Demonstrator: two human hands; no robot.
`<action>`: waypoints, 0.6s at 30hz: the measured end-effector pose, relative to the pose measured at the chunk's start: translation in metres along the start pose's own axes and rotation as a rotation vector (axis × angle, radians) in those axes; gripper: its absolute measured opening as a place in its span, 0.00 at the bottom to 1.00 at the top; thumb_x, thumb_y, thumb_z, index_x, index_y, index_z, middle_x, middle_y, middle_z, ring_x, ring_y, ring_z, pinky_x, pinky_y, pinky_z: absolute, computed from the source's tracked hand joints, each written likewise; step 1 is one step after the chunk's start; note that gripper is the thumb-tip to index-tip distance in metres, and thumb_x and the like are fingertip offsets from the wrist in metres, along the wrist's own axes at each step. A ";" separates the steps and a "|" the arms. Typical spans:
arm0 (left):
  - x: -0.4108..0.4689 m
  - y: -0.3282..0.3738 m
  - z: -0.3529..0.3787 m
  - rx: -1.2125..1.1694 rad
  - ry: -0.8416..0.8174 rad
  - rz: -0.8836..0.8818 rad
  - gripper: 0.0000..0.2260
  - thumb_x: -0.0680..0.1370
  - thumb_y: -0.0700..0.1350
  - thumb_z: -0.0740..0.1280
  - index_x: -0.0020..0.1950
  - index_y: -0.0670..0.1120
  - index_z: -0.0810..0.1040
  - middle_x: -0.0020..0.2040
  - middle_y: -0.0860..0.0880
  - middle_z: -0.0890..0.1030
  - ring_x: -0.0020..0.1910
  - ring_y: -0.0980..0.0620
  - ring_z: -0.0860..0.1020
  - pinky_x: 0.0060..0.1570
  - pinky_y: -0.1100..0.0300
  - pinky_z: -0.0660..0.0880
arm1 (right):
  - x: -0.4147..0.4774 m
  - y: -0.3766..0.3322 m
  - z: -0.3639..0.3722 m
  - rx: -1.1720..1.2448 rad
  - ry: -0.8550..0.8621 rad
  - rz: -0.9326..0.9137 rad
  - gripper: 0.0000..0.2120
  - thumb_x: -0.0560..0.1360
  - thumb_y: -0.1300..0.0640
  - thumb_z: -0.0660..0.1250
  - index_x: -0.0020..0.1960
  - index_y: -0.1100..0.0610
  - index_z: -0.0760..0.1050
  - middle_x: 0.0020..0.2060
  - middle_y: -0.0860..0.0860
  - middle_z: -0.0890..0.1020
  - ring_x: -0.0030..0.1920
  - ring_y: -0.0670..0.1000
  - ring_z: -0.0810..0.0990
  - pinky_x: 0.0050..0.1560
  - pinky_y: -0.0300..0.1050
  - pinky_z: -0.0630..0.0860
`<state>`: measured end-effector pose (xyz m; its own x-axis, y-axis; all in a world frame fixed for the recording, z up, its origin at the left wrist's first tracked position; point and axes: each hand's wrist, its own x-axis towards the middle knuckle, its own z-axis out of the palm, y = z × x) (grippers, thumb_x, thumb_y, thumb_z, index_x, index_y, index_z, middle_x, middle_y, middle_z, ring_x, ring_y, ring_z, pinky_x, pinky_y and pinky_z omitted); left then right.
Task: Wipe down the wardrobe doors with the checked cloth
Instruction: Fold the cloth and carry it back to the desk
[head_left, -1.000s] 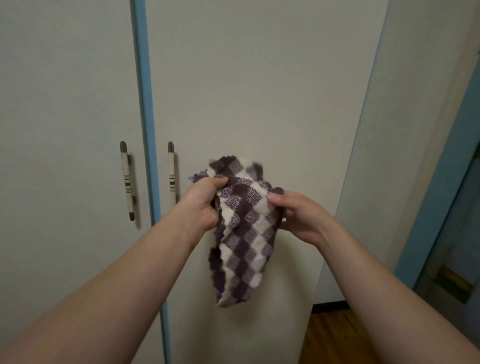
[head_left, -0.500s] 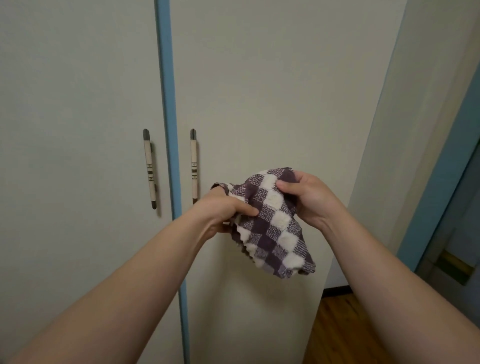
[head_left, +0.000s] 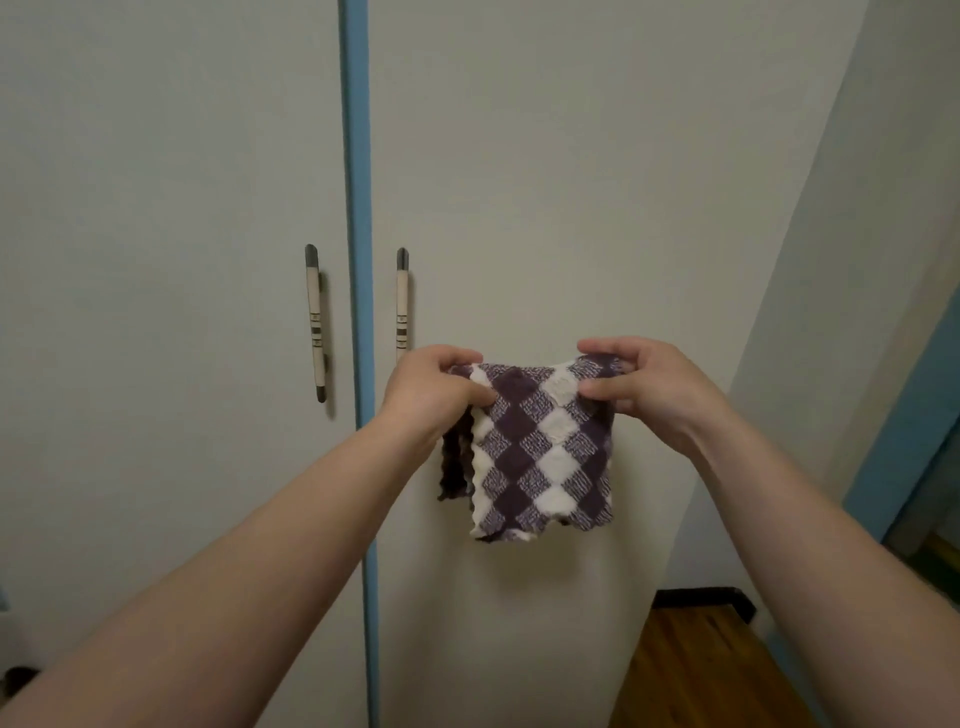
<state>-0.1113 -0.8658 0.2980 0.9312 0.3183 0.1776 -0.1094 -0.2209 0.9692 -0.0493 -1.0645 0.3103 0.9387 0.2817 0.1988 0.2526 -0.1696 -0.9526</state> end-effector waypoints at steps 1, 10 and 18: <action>0.000 0.001 0.001 0.098 0.033 0.041 0.15 0.66 0.34 0.73 0.49 0.48 0.80 0.44 0.51 0.78 0.45 0.54 0.77 0.46 0.61 0.74 | 0.001 0.000 -0.002 -0.071 -0.004 -0.014 0.23 0.64 0.74 0.72 0.55 0.58 0.77 0.43 0.53 0.81 0.41 0.48 0.80 0.44 0.39 0.76; 0.002 0.002 -0.009 0.429 0.190 0.221 0.06 0.68 0.45 0.73 0.36 0.51 0.77 0.43 0.47 0.80 0.47 0.46 0.77 0.49 0.51 0.75 | 0.007 -0.002 0.004 -0.384 0.101 -0.202 0.11 0.62 0.68 0.75 0.35 0.55 0.77 0.31 0.51 0.79 0.35 0.50 0.76 0.40 0.41 0.72; -0.003 -0.007 -0.056 -0.473 -0.135 0.048 0.01 0.75 0.38 0.66 0.45 0.44 0.74 0.36 0.47 0.82 0.35 0.50 0.81 0.36 0.58 0.78 | -0.002 0.000 0.063 0.407 -0.019 -0.189 0.02 0.76 0.61 0.63 0.47 0.57 0.74 0.35 0.47 0.83 0.37 0.45 0.81 0.38 0.39 0.77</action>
<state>-0.1330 -0.8139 0.3001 0.9545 0.1888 0.2306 -0.2701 0.2204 0.9373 -0.0662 -1.0052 0.2955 0.8796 0.2899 0.3773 0.3029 0.2704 -0.9139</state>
